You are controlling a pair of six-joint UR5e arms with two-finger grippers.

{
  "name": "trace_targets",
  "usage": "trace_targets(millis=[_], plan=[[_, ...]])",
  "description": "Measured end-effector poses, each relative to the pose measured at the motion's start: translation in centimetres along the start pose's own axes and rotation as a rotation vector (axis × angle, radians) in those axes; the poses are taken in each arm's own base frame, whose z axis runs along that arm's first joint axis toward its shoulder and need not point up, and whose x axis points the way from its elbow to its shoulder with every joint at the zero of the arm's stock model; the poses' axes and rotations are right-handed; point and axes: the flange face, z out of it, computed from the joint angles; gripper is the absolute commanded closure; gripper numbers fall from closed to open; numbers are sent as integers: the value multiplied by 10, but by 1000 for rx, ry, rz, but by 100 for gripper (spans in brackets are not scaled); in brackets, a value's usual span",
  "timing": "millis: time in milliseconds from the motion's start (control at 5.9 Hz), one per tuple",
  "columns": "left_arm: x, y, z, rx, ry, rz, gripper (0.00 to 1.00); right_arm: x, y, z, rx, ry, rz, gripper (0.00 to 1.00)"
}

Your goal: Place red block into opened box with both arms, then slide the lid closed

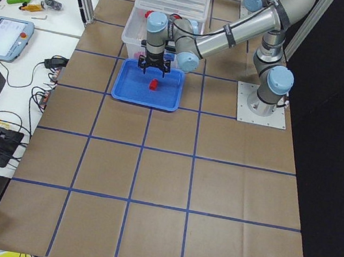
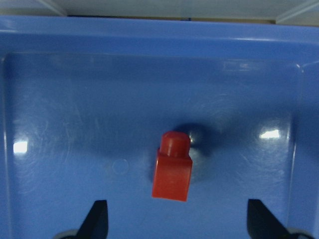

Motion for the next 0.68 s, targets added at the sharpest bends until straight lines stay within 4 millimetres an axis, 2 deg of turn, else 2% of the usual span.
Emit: trace_targets(millis=[169, 339, 508, 678], plan=[[-5, 2, 19, 1, 4, 13, 9, -36, -2, -30, 9, -5, 17, 0], [-8, 2, 34, 2, 14, 18, 33, -78, -10, -64, 3, -19, 33, 0], [-9, 3, 43, 5, 24, 20, 67, -115, -18, -92, -5, -30, 44, 0], [-10, 3, 47, 6, 29, 21, 79, -158, -30, -116, -5, -40, 46, 0]])
